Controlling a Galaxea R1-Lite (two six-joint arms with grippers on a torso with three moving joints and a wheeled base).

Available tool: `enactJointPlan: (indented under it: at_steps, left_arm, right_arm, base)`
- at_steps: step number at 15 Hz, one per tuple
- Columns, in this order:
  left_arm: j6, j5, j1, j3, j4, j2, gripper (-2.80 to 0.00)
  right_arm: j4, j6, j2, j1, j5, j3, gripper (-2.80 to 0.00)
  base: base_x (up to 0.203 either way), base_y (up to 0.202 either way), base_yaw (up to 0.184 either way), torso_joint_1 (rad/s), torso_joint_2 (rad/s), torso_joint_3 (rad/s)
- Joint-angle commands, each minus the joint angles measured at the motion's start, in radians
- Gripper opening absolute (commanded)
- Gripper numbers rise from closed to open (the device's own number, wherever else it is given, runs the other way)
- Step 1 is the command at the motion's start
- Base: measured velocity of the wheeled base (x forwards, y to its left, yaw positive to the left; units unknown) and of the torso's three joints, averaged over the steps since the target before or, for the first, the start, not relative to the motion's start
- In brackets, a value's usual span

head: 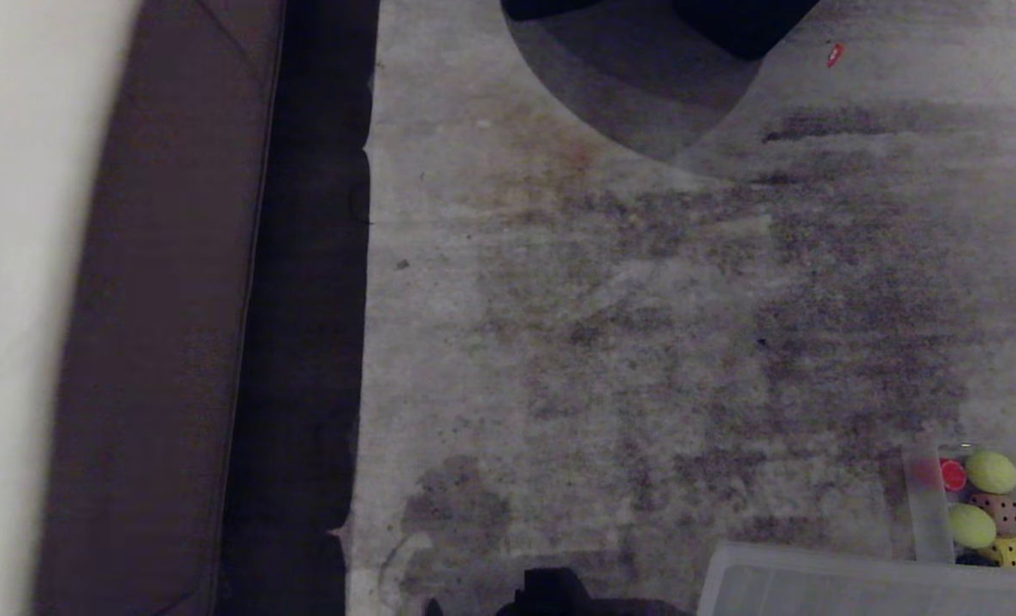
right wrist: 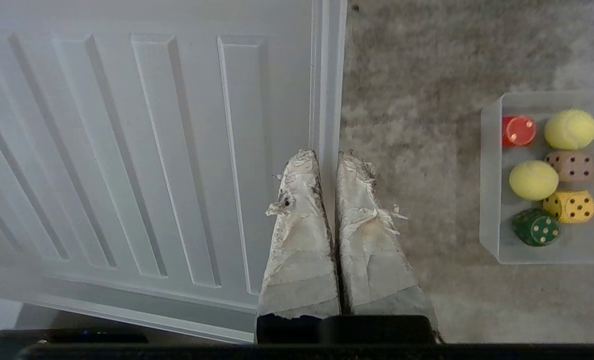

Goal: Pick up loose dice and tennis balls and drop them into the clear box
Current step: Close the lid

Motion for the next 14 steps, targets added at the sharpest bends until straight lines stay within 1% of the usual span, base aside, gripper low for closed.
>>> enactJointPlan:
  at_steps: [1,7,9,11,14]
  left_arm:
    - [0.000,0.001,0.000,0.002,0.000,0.002,-2.80]
    - [0.000,0.001,0.000,0.002,0.002,0.002,-2.80]
    - [-0.002,0.001,0.000,0.002,0.000,0.002,-2.80]
    - [-0.002,0.001,0.000,0.002,0.000,0.002,-2.80]
    - [-0.003,0.004,0.000,0.002,0.002,0.002,-2.80]
  right_arm:
    - [0.001,-0.002,-0.001,0.001,0.000,0.000,-2.80]
    - [0.001,0.001,-0.001,0.001,0.000,0.000,-2.80]
    - [0.001,0.012,-0.001,0.000,-0.002,0.000,-2.80]
    - [0.001,0.054,-0.001,0.000,-0.036,-0.002,-2.80]
    - [0.002,0.074,-0.001,-0.011,-0.045,-0.008,-2.80]
  base:
    - [0.000,0.000,0.000,0.002,0.00,-0.193]
    - [0.000,0.000,0.000,0.003,0.00,-0.197]
    - [0.000,0.000,0.000,0.005,0.00,-0.082]
    - [0.000,0.000,0.000,0.004,0.00,-0.016]
    - [0.000,0.000,0.000,0.000,0.00,0.000]
